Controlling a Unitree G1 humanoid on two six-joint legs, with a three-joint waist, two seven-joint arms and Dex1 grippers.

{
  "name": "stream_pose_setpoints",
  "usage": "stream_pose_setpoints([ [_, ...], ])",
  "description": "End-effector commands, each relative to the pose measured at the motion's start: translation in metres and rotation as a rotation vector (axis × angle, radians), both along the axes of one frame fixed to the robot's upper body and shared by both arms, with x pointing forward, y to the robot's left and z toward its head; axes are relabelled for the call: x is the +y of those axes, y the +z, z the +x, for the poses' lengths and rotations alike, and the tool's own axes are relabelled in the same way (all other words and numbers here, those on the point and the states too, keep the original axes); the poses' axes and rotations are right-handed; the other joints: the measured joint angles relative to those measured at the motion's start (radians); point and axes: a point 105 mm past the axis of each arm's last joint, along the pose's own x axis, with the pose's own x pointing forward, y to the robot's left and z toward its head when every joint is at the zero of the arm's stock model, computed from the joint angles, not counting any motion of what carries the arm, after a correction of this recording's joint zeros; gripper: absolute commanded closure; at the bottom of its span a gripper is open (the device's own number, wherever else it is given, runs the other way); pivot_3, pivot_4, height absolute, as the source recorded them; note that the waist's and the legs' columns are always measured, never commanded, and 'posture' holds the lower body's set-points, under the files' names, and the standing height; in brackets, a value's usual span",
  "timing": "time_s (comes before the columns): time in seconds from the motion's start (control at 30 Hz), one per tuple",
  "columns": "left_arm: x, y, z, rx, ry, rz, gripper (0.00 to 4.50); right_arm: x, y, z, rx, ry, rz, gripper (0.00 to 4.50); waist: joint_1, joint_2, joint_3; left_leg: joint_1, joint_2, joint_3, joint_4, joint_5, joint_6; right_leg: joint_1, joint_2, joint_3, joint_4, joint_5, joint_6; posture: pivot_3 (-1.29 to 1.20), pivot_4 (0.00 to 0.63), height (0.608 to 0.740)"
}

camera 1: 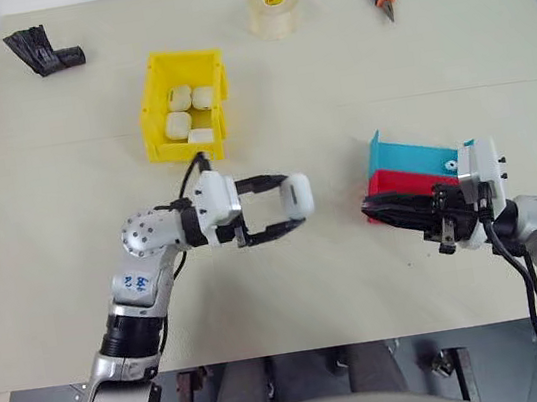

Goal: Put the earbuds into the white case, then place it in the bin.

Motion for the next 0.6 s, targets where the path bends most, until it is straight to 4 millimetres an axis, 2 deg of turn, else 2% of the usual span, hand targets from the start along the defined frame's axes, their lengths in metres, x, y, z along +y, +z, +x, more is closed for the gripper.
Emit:
stream_pose_setpoints([
  [0.03, 0.026, 0.022, 0.011, -0.017, 0.25, -0.142, 1.74, 0.0, 0.008, -0.007, -0.114, 0.005, -0.02, 2.57, 0.002, 0.0, 0.0, 0.0, 0.0, 0.0, 0.0, 0.0, 0.0, 0.0, 0.0, 0.0, 0.0, 0.0, 0.0, 0.0, 0.15, 0.74],
  [0.17, 0.058, 0.025, 0.028, 0.028, 0.52, -0.22, 1.74, 0.0, 0.012, -0.004, -0.19, -0.046, 0.031, 1.23, 0.002, 0.0, 0.0, 0.0, 0.0, -0.001, 0.0, 0.0, 0.0, 0.001, 0.0, 0.0, 0.0, 0.0, 0.0, 0.0, 0.15, 0.74],
  [0.27, 0.082, 0.041, 0.044, 0.038, 0.686, -0.337, 1.74, -0.001, 0.017, 0.001, -0.255, -0.097, 0.056, 0.18, 0.003, -0.001, 0.0, 0.0, 0.0, -0.001, 0.0, 0.0, 0.0, 0.001, 0.0, 0.0, 0.0, 0.0, 0.0, 0.0, 0.15, 0.74],
  [0.3, 0.086, 0.045, 0.05, 0.036, 0.719, -0.355, 1.74, -0.002, 0.019, 0.003, -0.269, -0.111, 0.061, 0.04, 0.003, -0.001, 0.0, 0.0, 0.0, -0.001, 0.0, 0.0, 0.0, 0.001, 0.0, 0.0, 0.0, 0.0, 0.0, 0.0, 0.15, 0.74],
  [0.47, 0.094, 0.063, 0.085, 0.026, 0.819, -0.37, 1.74, -0.002, 0.018, 0.009, -0.285, -0.135, 0.071, 0.04, 0.004, -0.002, -0.001, 0.0, -0.001, -0.001, 0.0, 0.0, 0.0, 0.001, 0.0, 0.0, 0.0, 0.0, 0.0, 0.0, 0.15, 0.74],
  [0.53, 0.096, 0.061, 0.103, 0.055, 0.864, -0.326, 1.74, -0.001, 0.017, 0.011, -0.293, -0.139, 0.057, 0.04, 0.003, -0.002, -0.001, 0.0, -0.001, 0.0, 0.0, 0.0, 0.0, 0.001, 0.0, -0.001, 0.0, 0.0, 0.0, 0.0, 0.15, 0.74],
  [0.6, 0.096, 0.06, 0.11, 0.076, 0.875, -0.319, 1.74, -0.001, 0.018, 0.011, -0.295, -0.139, 0.055, 0.04, 0.0, -0.002, -0.001, 0.001, -0.001, 0.0, -0.001, 0.0, 0.0, 0.001, 0.0, -0.001, 0.0, 0.0, 0.0, 0.0, 0.15, 0.74],
])
